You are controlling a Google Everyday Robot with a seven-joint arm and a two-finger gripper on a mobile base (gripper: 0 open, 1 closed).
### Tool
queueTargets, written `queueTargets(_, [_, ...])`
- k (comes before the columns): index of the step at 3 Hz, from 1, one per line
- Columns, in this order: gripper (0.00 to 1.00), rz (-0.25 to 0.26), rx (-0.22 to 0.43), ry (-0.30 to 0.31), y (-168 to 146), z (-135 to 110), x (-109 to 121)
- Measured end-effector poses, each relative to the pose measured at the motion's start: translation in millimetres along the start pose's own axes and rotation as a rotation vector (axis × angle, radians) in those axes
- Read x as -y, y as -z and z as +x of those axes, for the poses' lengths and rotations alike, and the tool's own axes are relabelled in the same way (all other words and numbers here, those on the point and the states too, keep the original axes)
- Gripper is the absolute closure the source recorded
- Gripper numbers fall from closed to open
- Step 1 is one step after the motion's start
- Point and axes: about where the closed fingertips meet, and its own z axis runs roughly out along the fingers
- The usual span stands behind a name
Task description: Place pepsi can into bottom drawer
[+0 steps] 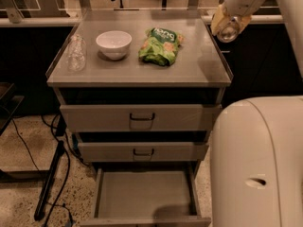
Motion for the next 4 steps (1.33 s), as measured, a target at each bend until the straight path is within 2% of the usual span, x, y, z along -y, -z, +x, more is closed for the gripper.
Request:
queueTargets(1, [1.0, -0.019, -0.037, -0.029, 20, 37, 5])
queueTargets(2, [1.0, -0.017, -0.059, -0.027, 7, 42, 4])
queueTargets(3, [1.0, -0.072, -0.019, 0.042, 14, 36, -13])
queueTargets(4, [1.0, -0.156, 0.004, 0.107, 33, 46, -33])
